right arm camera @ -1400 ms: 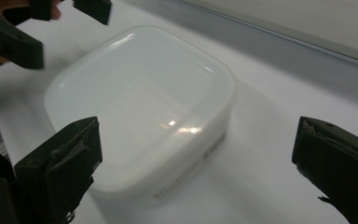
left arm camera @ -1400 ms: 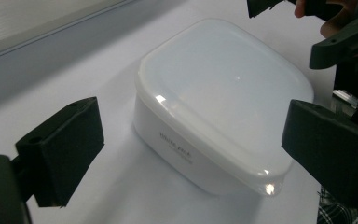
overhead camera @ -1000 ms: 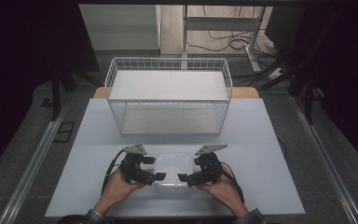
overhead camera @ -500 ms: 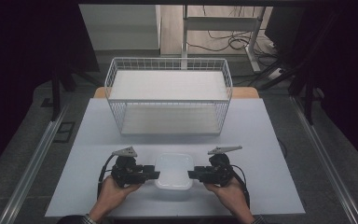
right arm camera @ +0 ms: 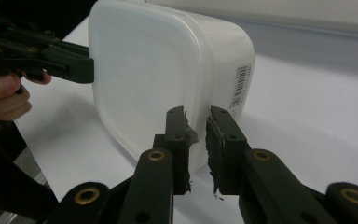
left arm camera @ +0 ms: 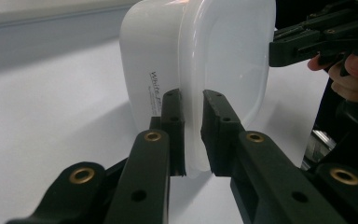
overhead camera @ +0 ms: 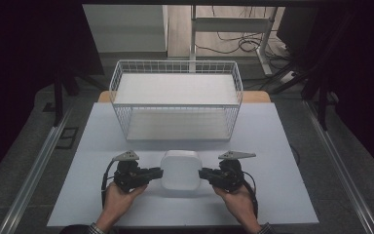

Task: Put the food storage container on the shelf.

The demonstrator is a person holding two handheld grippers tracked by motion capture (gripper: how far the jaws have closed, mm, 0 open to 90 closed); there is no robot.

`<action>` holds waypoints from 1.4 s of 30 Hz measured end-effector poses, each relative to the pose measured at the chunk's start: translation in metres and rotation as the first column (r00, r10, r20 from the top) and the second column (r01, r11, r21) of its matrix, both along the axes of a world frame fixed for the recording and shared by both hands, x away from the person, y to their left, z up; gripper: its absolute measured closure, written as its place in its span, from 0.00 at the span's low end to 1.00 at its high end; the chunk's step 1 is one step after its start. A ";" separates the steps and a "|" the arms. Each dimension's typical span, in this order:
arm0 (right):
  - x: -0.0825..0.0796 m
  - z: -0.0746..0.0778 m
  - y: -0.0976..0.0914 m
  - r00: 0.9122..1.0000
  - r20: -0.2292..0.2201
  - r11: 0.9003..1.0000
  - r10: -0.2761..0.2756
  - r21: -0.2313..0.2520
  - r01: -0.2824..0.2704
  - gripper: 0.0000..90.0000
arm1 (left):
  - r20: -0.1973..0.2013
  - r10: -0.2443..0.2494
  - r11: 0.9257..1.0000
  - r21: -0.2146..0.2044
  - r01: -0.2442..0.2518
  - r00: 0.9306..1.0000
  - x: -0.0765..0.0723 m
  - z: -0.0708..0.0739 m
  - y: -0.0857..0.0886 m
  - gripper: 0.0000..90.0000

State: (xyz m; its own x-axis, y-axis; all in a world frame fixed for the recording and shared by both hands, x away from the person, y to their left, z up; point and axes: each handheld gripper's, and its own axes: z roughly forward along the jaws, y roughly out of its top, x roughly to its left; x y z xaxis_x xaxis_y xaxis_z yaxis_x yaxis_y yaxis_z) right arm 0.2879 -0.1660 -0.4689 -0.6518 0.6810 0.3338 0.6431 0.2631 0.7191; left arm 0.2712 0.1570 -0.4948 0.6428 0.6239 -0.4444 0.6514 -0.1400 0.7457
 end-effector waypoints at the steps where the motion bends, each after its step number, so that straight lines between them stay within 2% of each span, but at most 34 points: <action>1: 0.000 0.001 0.000 1.000 0.004 1.000 0.001 0.005 -0.001 0.87 | 0.004 0.004 1.000 -0.003 -0.004 1.000 0.001 0.002 0.000 0.89; 9: 0.010 0.011 0.005 0.999 0.032 1.000 0.021 0.012 -0.021 0.87 | 0.026 0.028 1.000 0.009 -0.029 0.999 0.004 0.013 0.005 0.89; 14: 0.017 0.023 0.008 0.998 0.062 1.000 0.025 0.012 -0.026 0.87 | 0.048 0.037 0.999 0.005 -0.037 0.998 0.010 0.025 0.006 0.89; 24: 0.033 0.059 0.011 0.990 0.139 0.999 0.019 0.043 -0.025 0.87 | 0.119 0.060 0.998 0.003 -0.061 0.991 0.025 0.064 0.010 0.89; 34: 0.050 0.087 0.015 0.983 0.186 0.997 0.010 0.068 -0.023 0.87 | 0.152 0.084 0.996 -0.005 -0.084 0.985 0.039 0.091 0.013 0.89; 42: 0.062 0.112 0.017 0.974 0.225 0.996 0.000 0.088 -0.021 0.87 | 0.188 0.097 0.995 -0.008 -0.097 0.977 0.051 0.121 0.014 0.89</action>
State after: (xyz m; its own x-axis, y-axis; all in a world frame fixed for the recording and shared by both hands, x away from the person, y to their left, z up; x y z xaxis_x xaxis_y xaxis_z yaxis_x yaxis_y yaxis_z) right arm 0.3497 -0.1491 -0.3569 -0.7241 0.6477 0.2371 0.4599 0.1972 0.8658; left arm 0.3223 0.1706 -0.3737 0.6512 0.6880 -0.3203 0.5101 -0.0843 0.8560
